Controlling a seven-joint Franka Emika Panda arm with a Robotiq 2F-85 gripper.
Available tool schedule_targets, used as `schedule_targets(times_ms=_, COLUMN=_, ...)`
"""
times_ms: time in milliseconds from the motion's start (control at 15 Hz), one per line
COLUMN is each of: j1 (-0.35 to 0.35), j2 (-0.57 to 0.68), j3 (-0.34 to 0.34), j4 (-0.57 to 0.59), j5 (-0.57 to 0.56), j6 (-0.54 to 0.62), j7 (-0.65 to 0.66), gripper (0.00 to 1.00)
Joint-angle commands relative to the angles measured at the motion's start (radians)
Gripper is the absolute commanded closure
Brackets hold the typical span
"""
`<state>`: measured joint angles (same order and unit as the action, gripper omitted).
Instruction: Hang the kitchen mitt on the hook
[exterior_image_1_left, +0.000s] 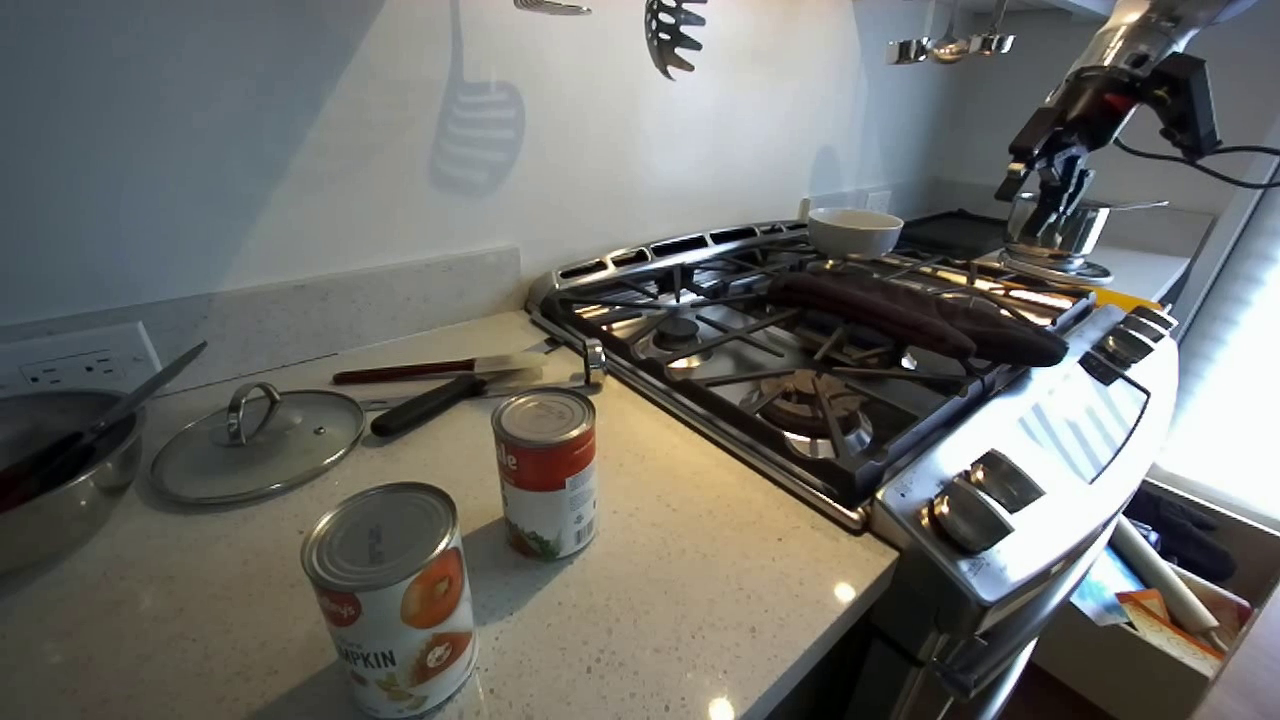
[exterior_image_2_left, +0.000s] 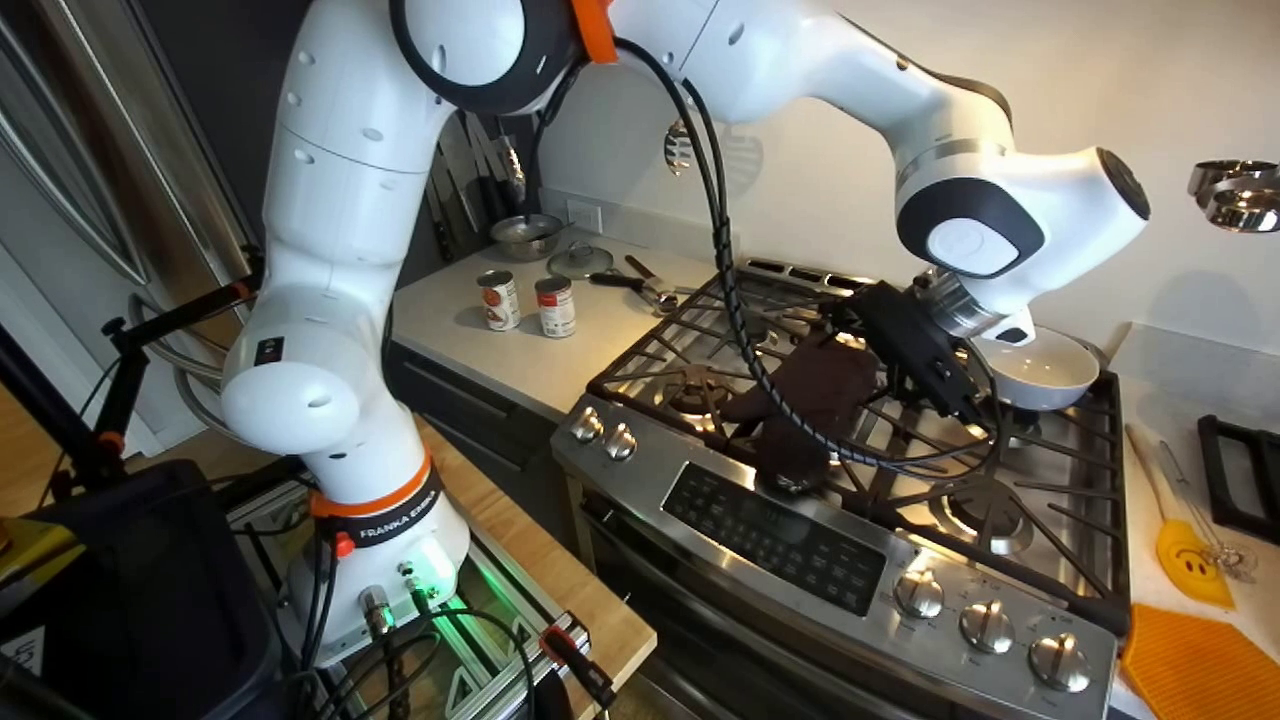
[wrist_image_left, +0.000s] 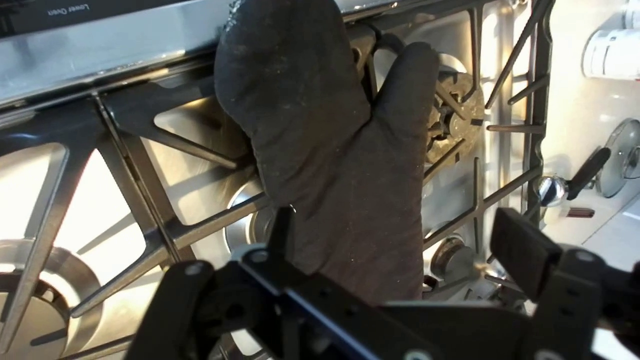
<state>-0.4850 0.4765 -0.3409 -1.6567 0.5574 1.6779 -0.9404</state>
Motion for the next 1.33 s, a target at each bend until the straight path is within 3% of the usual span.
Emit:
schedule_targets(times_ms=0, j1=-0.055, j2=0.053, j3=0.069, j4=0.065, j5=-0.008, j6=0.009, j7=-0.036, gripper=0.0)
schedule_targets(times_ms=933, j1=-0.135, j2=0.354, j3=0.23, j4=0.397, j5=-0.038, j6=-0.051, j7=-0.104, gripper=0.0)
schedule_targets(times_ms=1267, j1=-0.164, j2=0.444, j3=0.276, j4=0.493, j5=-0.043, j6=-0.156, j7=-0.093, gripper=0.0)
